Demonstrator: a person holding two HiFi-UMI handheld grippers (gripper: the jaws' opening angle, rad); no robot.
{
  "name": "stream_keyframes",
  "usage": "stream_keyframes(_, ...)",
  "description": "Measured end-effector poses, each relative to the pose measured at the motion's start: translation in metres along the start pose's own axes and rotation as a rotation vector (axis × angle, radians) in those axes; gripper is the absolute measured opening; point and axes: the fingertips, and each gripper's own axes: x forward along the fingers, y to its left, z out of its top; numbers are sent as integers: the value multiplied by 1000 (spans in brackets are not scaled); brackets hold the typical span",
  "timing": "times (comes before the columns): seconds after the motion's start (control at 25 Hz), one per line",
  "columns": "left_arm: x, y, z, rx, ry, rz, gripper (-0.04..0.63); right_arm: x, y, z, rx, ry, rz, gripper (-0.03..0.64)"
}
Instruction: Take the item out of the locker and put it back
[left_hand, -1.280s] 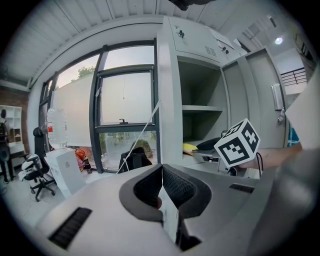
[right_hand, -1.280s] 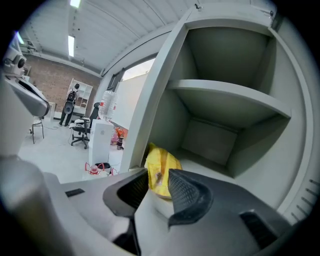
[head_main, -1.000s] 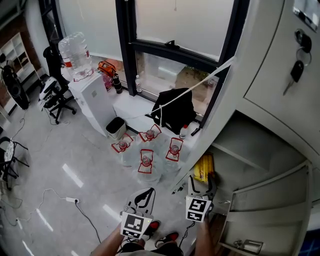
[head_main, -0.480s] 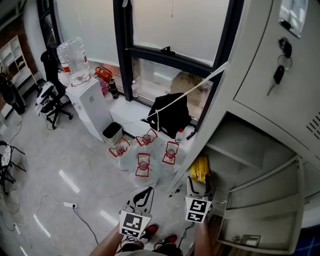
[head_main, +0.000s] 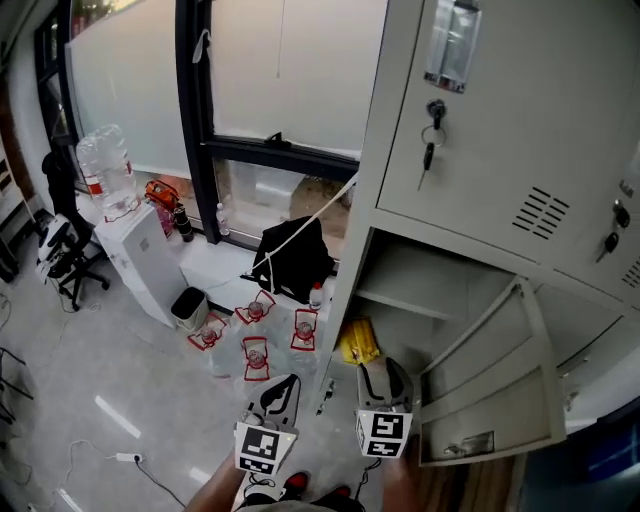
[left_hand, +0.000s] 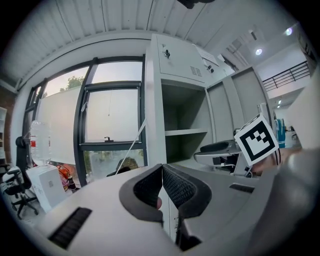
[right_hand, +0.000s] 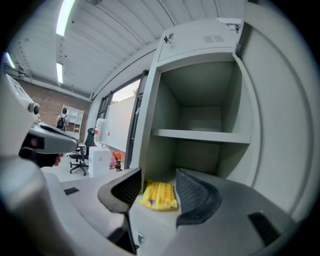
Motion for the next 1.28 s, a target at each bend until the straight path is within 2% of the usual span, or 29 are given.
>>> stream_keyframes(0.28,0,-30,28,40,-64,-106,23,-57,-12,20,11,-51,-96,196)
stream_keyframes(0.64,-13,-63,33,60,-83,-224,23,-125,-14,21,42,-93,-230,71)
stream_keyframes(0.72,-16,-68,31,63,-80,-243,23,-135,-13,17,58,-94,-245,48)
stream_keyframes(0.96,-23,-83,23,76,-67,-291,23,-154,-6,2,79,-74,-268,32)
stream_keyframes(1.28,-25,-91,21,82,-62,-314,23,-161,-7,-4,100,-55,-276,18)
